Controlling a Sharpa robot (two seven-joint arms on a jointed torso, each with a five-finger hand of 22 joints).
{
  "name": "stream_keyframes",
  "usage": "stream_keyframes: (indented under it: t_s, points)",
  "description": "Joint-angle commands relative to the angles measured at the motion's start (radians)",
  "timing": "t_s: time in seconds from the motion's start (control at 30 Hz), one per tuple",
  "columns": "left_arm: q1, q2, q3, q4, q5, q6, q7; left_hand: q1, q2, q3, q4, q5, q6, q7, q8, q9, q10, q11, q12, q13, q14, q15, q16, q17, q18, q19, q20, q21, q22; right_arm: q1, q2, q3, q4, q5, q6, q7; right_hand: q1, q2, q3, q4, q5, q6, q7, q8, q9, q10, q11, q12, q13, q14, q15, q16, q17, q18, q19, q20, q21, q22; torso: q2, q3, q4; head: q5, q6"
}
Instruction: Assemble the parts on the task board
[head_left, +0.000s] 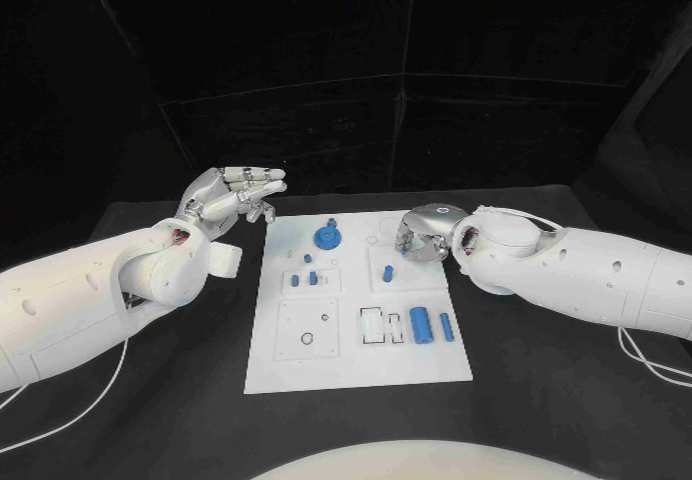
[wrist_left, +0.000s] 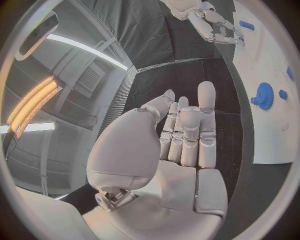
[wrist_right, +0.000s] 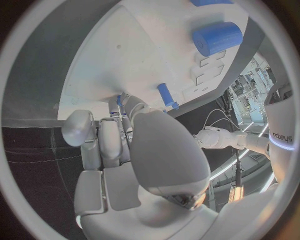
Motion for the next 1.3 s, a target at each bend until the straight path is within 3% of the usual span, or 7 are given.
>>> stream_keyframes:
  t_s: [0.03,0.27,0.4,0.63,1.03,1.3]
  points:
    - [0.001,0.0,0.001,-0.001,0.009,0.005,0.013,0.005,0.005,-0.004,-0.003,0.003,0.002,0.002,0.005,0.0,0.001,0.0,0.003,0.001,-0.01,0.001,-0.005,-0.001,0.014,-0.007,-0.003,-0.008,-0.002,0.001,0.005,0.0,-0.001,-0.011,0.039,-0.007,-0.008,-0.013,0.027,-0.004,-0.006,0.014,0.0,-0.008,0.001,0.016,-0.003,-0.008,-0.011,0.03,-0.01,-0.005,-0.004,-0.001,0.008,-0.002,0.01,0.008,0.0,0.0001,0.0005,-0.002,-0.002]
    - [0.001,0.0,0.001,-0.004,0.009,0.012,0.008,0.011,0.008,-0.002,-0.007,0.003,0.002,0.001,0.006,0.0,0.0,0.0,0.005,0.002,-0.011,0.001,-0.006,-0.005,0.014,-0.006,-0.003,-0.011,-0.004,-0.001,0.012,0.0,-0.006,-0.03,0.076,-0.033,-0.035,-0.026,0.079,-0.013,-0.013,0.03,-0.002,-0.015,0.001,0.034,-0.006,-0.015,-0.032,0.031,-0.012,-0.004,-0.006,-0.002,0.01,-0.005,0.013,0.013,0.001,-0.0005,0.0,-0.007,-0.005]
    - [0.001,0.0,0.001,-0.006,0.009,0.014,0.006,0.012,0.008,-0.002,-0.007,0.003,0.002,0.001,0.006,0.0,-0.001,0.0,0.006,0.002,-0.011,0.001,-0.006,-0.005,0.014,-0.006,-0.003,-0.012,-0.004,-0.002,0.014,0.0,-0.004,-0.048,0.071,-0.05,-0.044,-0.028,0.095,-0.017,-0.016,0.036,-0.004,-0.017,0.001,0.04,-0.007,-0.017,-0.038,0.031,-0.014,-0.004,-0.007,-0.002,0.01,-0.006,0.014,0.014,0.0,-0.0005,0.0003,-0.007,-0.006]
    - [0.001,0.0,0.001,-0.008,0.009,0.016,0.005,0.013,0.007,-0.002,-0.009,0.003,0.002,0.001,0.006,0.0,-0.001,0.0,0.006,0.002,-0.012,0.001,-0.006,-0.007,0.014,-0.006,-0.003,-0.012,-0.005,-0.004,0.008,0.0,0.009,-0.077,-0.003,-0.071,-0.051,-0.014,0.156,-0.037,-0.054,0.062,-0.01,-0.015,0.004,0.068,-0.014,-0.015,-0.047,0.03,-0.022,-0.014,-0.029,-0.007,0.026,-0.013,0.033,0.044,-0.001,0.0002,0.001,-0.007,-0.007]
    - [-0.001,-0.001,0.001,-0.015,0.009,0.023,0.005,0.013,0.008,-0.002,-0.009,0.003,0.002,0.002,0.006,0.0,-0.002,0.001,0.007,0.002,-0.012,0.001,-0.007,-0.008,0.014,-0.006,-0.003,-0.013,-0.005,-0.004,-0.025,0.001,0.063,-0.09,-0.117,-0.074,-0.07,-0.026,0.204,-0.061,-0.057,0.069,-0.01,-0.022,0.003,0.078,-0.016,-0.02,-0.053,0.032,-0.023,-0.01,-0.03,-0.01,0.033,-0.016,0.044,0.061,-0.001,-0.0009,0.0003,-0.006,-0.006]
    - [-0.001,-0.003,0.001,-0.018,0.008,0.023,0.006,0.013,0.008,-0.002,-0.009,0.003,0.002,0.002,0.006,0.0,-0.002,0.001,0.007,0.002,-0.012,0.001,-0.007,-0.008,0.014,-0.006,-0.003,-0.013,-0.005,-0.003,-0.049,0.002,0.099,-0.096,-0.15,-0.077,-0.078,-0.032,0.218,-0.069,-0.057,0.071,-0.01,-0.024,0.003,0.081,-0.016,-0.022,-0.054,0.032,-0.023,-0.008,-0.03,-0.01,0.034,-0.016,0.045,0.063,-0.001,-0.0017,0.0002,-0.006,-0.006]
